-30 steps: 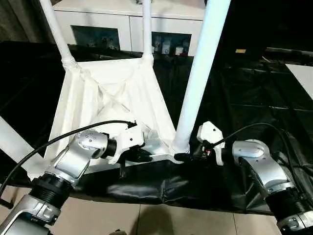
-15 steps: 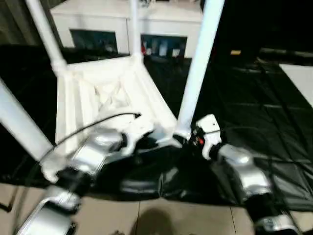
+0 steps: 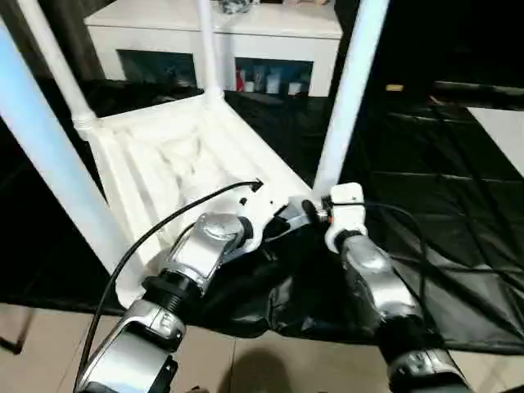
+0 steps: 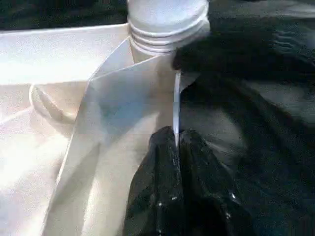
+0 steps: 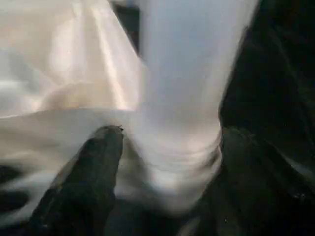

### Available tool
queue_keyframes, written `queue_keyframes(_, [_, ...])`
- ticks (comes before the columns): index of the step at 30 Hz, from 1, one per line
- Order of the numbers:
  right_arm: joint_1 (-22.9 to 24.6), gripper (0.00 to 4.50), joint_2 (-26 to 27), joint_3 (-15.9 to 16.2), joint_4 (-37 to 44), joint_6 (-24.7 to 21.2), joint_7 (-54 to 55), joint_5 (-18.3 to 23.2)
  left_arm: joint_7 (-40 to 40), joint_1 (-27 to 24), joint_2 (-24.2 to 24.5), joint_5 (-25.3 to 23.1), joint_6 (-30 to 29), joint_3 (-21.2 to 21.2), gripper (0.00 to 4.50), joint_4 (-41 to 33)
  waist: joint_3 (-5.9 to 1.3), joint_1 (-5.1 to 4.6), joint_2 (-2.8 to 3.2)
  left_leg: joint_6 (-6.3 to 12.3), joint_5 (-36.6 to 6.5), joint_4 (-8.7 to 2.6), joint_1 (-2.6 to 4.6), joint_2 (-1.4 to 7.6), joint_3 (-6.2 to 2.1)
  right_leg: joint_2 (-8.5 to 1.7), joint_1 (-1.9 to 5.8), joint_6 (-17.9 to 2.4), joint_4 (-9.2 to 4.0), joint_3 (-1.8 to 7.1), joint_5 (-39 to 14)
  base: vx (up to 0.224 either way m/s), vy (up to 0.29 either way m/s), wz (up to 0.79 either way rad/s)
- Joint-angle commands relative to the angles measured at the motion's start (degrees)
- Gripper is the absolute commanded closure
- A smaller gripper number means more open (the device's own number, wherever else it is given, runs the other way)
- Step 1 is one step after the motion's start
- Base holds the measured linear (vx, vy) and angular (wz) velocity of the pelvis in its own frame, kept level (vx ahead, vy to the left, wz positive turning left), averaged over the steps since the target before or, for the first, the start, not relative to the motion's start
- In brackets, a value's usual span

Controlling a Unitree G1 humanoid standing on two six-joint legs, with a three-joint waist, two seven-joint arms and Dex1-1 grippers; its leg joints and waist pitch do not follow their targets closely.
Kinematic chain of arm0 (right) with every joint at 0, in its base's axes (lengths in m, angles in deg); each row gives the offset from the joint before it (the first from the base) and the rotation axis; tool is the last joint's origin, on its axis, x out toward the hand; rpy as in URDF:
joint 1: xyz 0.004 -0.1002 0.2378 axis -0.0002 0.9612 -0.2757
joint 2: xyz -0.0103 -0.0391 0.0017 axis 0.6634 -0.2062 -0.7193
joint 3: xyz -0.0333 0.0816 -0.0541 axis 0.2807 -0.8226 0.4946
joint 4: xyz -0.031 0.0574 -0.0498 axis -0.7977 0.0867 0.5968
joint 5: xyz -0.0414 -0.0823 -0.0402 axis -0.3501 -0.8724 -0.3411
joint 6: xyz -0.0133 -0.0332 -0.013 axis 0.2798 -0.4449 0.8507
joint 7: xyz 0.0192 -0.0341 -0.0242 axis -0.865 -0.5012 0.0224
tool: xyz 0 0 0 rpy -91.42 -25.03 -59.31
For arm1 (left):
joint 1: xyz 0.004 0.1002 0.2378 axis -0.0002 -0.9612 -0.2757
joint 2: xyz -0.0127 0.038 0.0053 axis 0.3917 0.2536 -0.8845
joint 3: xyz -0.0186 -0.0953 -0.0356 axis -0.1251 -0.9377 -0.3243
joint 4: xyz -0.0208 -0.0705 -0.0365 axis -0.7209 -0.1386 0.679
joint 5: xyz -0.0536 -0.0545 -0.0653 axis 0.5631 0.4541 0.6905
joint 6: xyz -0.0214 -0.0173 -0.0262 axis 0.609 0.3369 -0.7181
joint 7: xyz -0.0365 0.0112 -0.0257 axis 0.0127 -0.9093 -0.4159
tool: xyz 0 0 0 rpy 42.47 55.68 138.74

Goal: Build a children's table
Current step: Rotate leg to tighten

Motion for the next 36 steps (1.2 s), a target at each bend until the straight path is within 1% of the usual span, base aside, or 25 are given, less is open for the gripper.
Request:
queue_keyframes(1, [-0.7, 0.84, 1.4, 4.4, 3.0, 0.8, -4.3, 0.6, -1.2, -0.6, -0.1, -1.4, -0.2, 0.9, 4.50, 2.1, -3.04, -0.02, -0.15, 2.20, -13.6, -5.40, -1.83, 2.13, -1.71, -3.70, 3.55, -6.5, -5.15, 1.71, -21.4, -0.008, 0.002, -0.18])
queue_keyframes(2, [-0.6, 0.74, -0.6, 3.8, 4.4, 0.3, -5.6, 1.3, 1.0, -0.9, 1.0, -1.5, 0.8, 1.3, 4.50, 1.6, -3.11, -0.18, -0.22, 2.23, -13.1, -5.33, -1.81, 2.14, -1.76, -3.83, 3.48, -6.3, -5.26, 1.75, -21.3, 0.011, -0.002, -0.19])
queue_keyframes(3, [-0.5, 0.66, -2.8, 3.5, 5.9, -0.5, -8.1, 2.0, 3.1, -1.3, 2.1, -1.5, 1.1, 1.9, 4.50, 0.9, -3.20, -0.13, 0.08, 2.42, -12.6, -5.09, -1.12, 2.39, -1.68, -3.85, 2.84, -7.2, -5.35, 1.94, -19.8, 0.000, 0.000, 0.00])
queue_keyframes(4, [-0.5, 0.58, -3.3, 3.5, 6.1, -0.6, -8.7, 2.2, 3.6, -1.5, 2.3, -1.5, 1.2, 2.0, 4.50, 0.7, -3.24, 0.08, -0.07, 2.81, -12.9, -4.82, -0.53, 2.38, -1.43, -3.70, 2.46, -8.0, -5.51, 2.00, -19.1, 0.000, 0.000, 0.00])
queue_keyframes(5, [-0.3, 0.50, -5.1, 3.5, 7.3, -1.4, -11.5, 3.0, 4.9, -1.9, 3.2, -1.5, 0.5, 2.5, 4.50, -0.1, -3.34, 0.39, -0.04, 3.32, -11.8, -4.56, -0.10, 2.60, -1.11, -3.71, 2.31, -10.0, -5.10, 2.30, -15.5, 0.000, 0.000, 0.00])
queue_keyframes(6, [0.2, 0.50, -7.4, 3.8, 8.7, -1.7, -15.1, 3.7, 7.0, -2.3, 4.3, -1.7, 1.9, 3.4, 4.50, -0.9, -3.38, 0.53, -0.02, 4.00, -9.5, -4.57, -0.66, 2.60, -1.13, -3.65, 2.93, -11.7, -4.44, 2.19, -10.9, 0.000, 0.000, 0.00])
queue_keyframes(7, [0.5, 0.35, -8.9, 3.9, 9.5, -2.0, -17.4, 4.1, 8.7, -2.6, 5.1, -1.6, 2.7, 3.9, 4.50, -1.6, -3.46, 0.73, 0.22, 4.70, -8.2, -4.41, -0.73, 2.68, -1.12, -3.58, 3.02, -12.5, -4.08, 2.08, -7.7, 0.000, 0.000, 0.00])
queue_keyframes(8, [0.6, 0.26, -9.4, 4.0, 9.8, -2.1, -18.1, 4.3, 9.2, -2.7, 5.4, -1.5, 2.9, 4.1, 4.50, -1.8, -3.54, 0.87, 0.22, 5.06, -7.6, -4.32, -0.49, 2.71, -1.06, -3.59, 2.99, -13.1, -4.00, 2.05, -6.2, 0.000, 0.000, 0.00])
queue_keyframes(9, [1.1, 0.18, -11.7, 4.3, 11.0, -3.1, -21.7, 5.0, 10.8, -3.1, 6.3, -1.2, 1.9, 4.4, 4.50, -3.0, -3.54, 0.82, 0.14, 5.50, -6.1, -4.21, -0.77, 2.71, -1.03, -3.61, 3.21, -14.0, -3.54, 2.06, -3.1, 0.000, 0.000, 0.00])
queue_keyframes(10, [2.0, 0.04, -15.2, 4.7, 12.4, -3.4, -26.7, 5.7, 14.8, -3.9, 8.2, -0.8, 3.6, 5.6, 4.50, -4.8, -3.65, 1.14, 0.19, 6.27, -6.1, -4.07, -0.56, 2.76, -1.08, -3.70, 3.46, -14.9, -3.41, 1.96, -1.2, 0.000, 0.000, 0.00])
queue_keyframes(11, [2.6, 0.04, -17.9, 4.8, 13.3, -4.1, -30.5, 6.3, 17.8, -4.8, 9.8, -0.2, 3.2, 6.3, 4.50, -6.6, -3.63, 1.24, 0.14, 6.63, -6.0, -4.00, -0.48, 2.84, -1.01, -3.67, 3.47, -15.1, -3.33, 2.04, -0.5, 0.000, 0.000, 0.00])
queue_keyframes(12, [3.7, 0.04, -21.8, 5.4, 14.6, -5.1, -36.4, 7.5, 24.5, -6.3, 12.7, 1.2, 6.3, 7.9, 4.50, -9.9, -3.55, 1.26, 0.02, 7.31, -5.9, -3.96, -0.57, 2.90, -0.96, -3.79, 3.53, -15.9, -3.17, 2.11, 0.6, 0.000, 0.000, 0.00])
queue_keyframes(14, [3.9, 0.04, -22.6, 5.6, 14.9, -5.8, -37.6, 7.9, 26.5, -6.8, 13.4, 1.8, 7.2, 8.2, 4.50, -10.8, -3.40, 1.27, 0.14, 7.60, -6.2, -3.95, -0.44, 2.96, -0.77, -3.82, 3.27, -16.5, -3.22, 2.15, 0.2, 0.000, 0.000, 0.00])
queue_keyframes(15, [4.5, 0.04, -24.2, 6.4, 15.9, -7.0, -40.0, 8.6, 28.0, -7.3, 14.3, 2.0, 7.1, 8.5, 4.50, -11.8, -3.43, 1.34, -0.08, 7.25, -7.0, -3.98, -0.21, 2.92, -0.71, -3.72, 3.23, -16.7, -3.40, 2.00, -1.6, 0.000, 0.000, 0.00])
queue_keyframes(17, [4.9, 0.04, -25.7, 7.3, 16.7, -8.2, -42.0, 8.9, 29.1, -7.7, 15.4, 1.9, 7.4, 8.9, 4.50, -12.6, -3.16, 1.55, 0.09, 6.74, -8.6, -4.20, -0.14, 3.14, -0.76, -3.88, 3.17, -16.3, -3.62, 2.04, -5.3, 0.000, 0.000, 0.00])
queue_keyframes(18, [5.1, 0.04, -27.4, 8.0, 16.7, -8.5, -43.5, 8.6, 30.0, -8.3, 17.0, 1.6, 7.4, 9.0, 4.50, -13.8, -3.00, 1.80, -0.07, 5.90, -10.1, -4.32, 0.20, 3.21, -0.71, -3.91, 2.98, -15.6, -3.91, 2.09, -8.4, 0.000, 0.000, 0.00])
queue_keyframes(20, [3.7, 0.04, -26.4, 6.8, 14.6, -7.4, -41.3, 8.1, 32.0, -9.2, 18.5, 2.7, 7.0, 8.8, 4.50, -16.4, -2.84, 1.80, -0.19, 3.85, -12.3, -4.70, 0.25, 3.23, -0.78, -4.11, 2.95, -14.3, -4.16, 2.18, -12.9, 0.000, 0.000, 0.00])
queue_keyframes(21, [3.3, 0.04, -25.9, 6.6, 14.1, -7.3, -41.0, 8.1, 32.6, -9.5, 18.9, 3.1, 6.7, 8.9, 4.50, -17.3, -2.90, 1.78, -0.19, 3.54, -12.2, -4.73, 0.21, 3.19, -0.82, -4.12, 2.98, -14.1, -4.13, 2.18, -13.4, 0.000, 0.000, 0.00])
queue_keyframes(22, [3.1, 0.04, -25.7, 6.8, 14.2, -8.0, -41.9, 8.8, 33.5, -9.8, 19.5, 3.6, 6.3, 9.1, 4.50, -18.5, -2.96, 1.79, -0.12, 3.14, -12.0, -4.71, 0.34, 3.17, -0.78, -4.02, 2.82, -13.9, -4.09, 2.21, -13.4, 0.000, 0.000, 0.00])
queue_keyframes(24, [3.0, 0.04, -25.8, 7.6, 14.7, -8.8, -43.6, 9.2, 34.7, -10.3, 20.1, 4.2, 5.8, 9.2, 4.50, -19.9, -2.99, 1.96, -0.14, 3.32, -11.5, -4.56, 0.52, 3.16, -0.61, -3.90, 2.65, -14.1, -4.09, 2.32, -12.0, 0.000, 0.000, 0.00])
queue_keyframes(27, [2.5, 0.04, -25.4, 7.8, 14.4, -9.0, -43.7, 8.8, 36.0, -10.6, 20.4, 4.3, 5.4, 9.2, 4.50, -20.7, -3.19, 2.57, -0.10, 3.82, -8.5, -4.42, 0.38, 3.10, -0.57, -3.79, 2.84, -14.6, -3.56, 2.26, -8.0, 0.000, 0.000, 0.00])
queue_keyframes(28, [2.0, 0.04, -25.1, 7.9, 13.9, -9.1, -43.8, 9.1, 36.3, -10.8, 20.5, 4.3, 5.2, 9.2, 4.50, -21.1, -3.21, 2.54, -0.09, 3.89, -8.0, -4.42, 0.26, 3.06, -0.61, -3.75, 2.92, -14.7, -3.43, 2.20, -7.2, 0.000, 0.000, 0.00])
queue_keyframes(32, [1.5, 0.04, -25.4, 8.6, 13.1, -8.9, -44.9, 8.9, 36.1, -10.8, 20.7, 4.3, 4.8, 9.2, 4.50, -21.6, -3.27, 2.51, -0.19, 4.04, -7.9, -4.27, 0.23, 2.92, -0.53, -3.77, 3.04, -14.9, -3.38, 2.17, -6.8, 0.000, 0.000, 0.00])
queue_keyframes(34, [1.3, 0.30, -25.7, 8.5, 12.7, -8.7, -45.6, 9.0, 36.0, -10.8, 20.8, 4.3, 4.5, 9.3, 4.50, -21.7, -3.29, 2.59, -0.20, 4.06, -7.7, -4.25, 0.21, 2.93, -0.55, -3.83, 3.08, -14.7, -3.40, 2.18, -7.2, 0.000, 0.000, 0.00])
queue_keyframes(36, [1.3, 0.41, -25.9, 8.1, 12.6, -8.7, -46.2, 9.4, 36.0, -10.9, 21.0, 4.2, 4.3, 9.4, 4.50, -21.8, -3.28, 2.56, -0.22, 4.01, -7.8, -4.27, 0.16, 2.93, -0.57, -3.80, 3.12, -14.6, -3.42, 2.15, -7.5, 0.000, 0.000, 0.00])
